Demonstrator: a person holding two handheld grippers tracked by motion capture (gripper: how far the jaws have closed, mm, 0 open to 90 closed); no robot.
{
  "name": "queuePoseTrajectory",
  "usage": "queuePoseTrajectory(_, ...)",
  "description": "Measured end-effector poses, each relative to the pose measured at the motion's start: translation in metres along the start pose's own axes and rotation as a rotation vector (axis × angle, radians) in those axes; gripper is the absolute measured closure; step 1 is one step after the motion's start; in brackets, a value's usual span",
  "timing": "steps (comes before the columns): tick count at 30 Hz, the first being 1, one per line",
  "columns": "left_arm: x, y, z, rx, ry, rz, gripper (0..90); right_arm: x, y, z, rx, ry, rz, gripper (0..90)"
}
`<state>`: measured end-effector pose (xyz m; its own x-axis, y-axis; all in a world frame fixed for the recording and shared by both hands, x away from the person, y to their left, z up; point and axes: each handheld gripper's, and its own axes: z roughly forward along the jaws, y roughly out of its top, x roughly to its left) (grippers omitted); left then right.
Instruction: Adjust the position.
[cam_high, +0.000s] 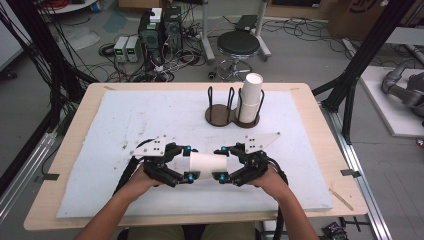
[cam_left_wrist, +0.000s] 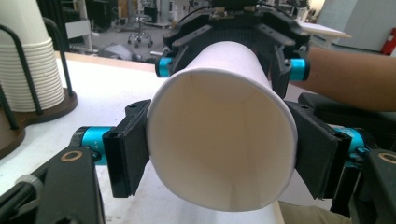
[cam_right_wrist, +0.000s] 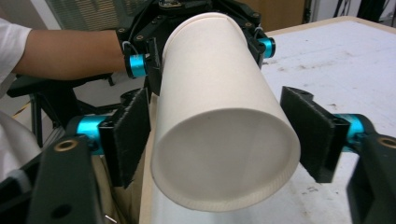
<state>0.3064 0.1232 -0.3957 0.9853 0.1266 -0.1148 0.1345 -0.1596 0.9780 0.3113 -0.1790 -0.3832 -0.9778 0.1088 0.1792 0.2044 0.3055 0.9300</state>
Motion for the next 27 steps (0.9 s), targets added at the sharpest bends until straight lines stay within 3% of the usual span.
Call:
queuePoseTrajectory(2,0.0,0.003,-0.001,0.03,0.012,0.007,27.8,0.0,0.001,-0.002,-0.001,-0.027,0.016,20.0)
queuePoseTrajectory(8,0.001,0.019,-0.004,0.138,0.043,0.034,27.9,0.002,0.011,-0.008,0.051,-0.086,-0.02,20.0)
queuePoseTrajectory(14,0.002,0.034,-0.002,0.224,0.065,0.052,27.8,0.004,0.024,-0.003,0.16,-0.135,-0.074,20.0)
queuePoseTrajectory(19,0.004,0.044,0.0,0.307,0.069,0.064,27.9,0.004,0.032,0.002,0.242,-0.156,-0.13,20.0)
queuePoseTrajectory(27,0.007,0.053,0.003,0.4,0.058,0.079,28.1,0.002,0.037,0.011,0.321,-0.158,-0.158,20.0)
